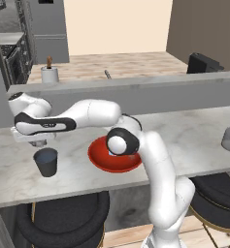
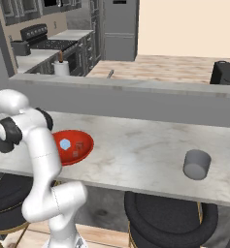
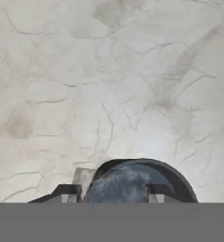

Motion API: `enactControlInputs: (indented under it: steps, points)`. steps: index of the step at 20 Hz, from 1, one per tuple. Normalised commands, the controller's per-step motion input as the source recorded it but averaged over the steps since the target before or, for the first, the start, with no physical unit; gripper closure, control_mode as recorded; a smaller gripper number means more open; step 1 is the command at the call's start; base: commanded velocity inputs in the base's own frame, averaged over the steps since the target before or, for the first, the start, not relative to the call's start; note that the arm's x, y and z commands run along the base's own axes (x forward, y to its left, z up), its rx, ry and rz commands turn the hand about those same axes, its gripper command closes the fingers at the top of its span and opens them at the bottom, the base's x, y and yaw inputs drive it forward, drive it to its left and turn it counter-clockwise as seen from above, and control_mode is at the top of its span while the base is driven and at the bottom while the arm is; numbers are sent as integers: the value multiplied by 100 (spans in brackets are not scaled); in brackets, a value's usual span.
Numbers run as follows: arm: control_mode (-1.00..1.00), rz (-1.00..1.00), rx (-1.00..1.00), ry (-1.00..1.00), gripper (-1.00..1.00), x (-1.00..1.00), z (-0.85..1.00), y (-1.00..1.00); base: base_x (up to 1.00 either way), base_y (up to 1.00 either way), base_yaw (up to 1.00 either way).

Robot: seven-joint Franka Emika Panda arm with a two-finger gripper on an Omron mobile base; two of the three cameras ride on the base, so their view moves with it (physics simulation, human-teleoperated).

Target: There are four ice cubes in the ice bowl. Place two ice cubes in each glass of water.

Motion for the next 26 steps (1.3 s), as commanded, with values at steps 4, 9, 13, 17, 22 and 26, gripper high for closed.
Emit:
enactControlInputs:
  steps: [4, 9, 13, 17, 22, 26]
  points:
    - [-100, -4, 18, -20, 100, -46, 0, -78, 0, 0, 0]
    - [-100, -5, 21, -2, 100, -10, -3, -64, 0, 0, 0]
    - [-100, 0, 20, 0, 100, 14, -22, -10, 0, 0, 0]
    - [-100, -3, 13, 0, 100, 5, -2, 18, 0, 0, 0]
    - [-100, -4, 9, 2, 100, 0, 2, 32, 0, 0, 0]
    - [-100, -2, 6, 3, 100, 0, 11, 34, 0, 0, 0]
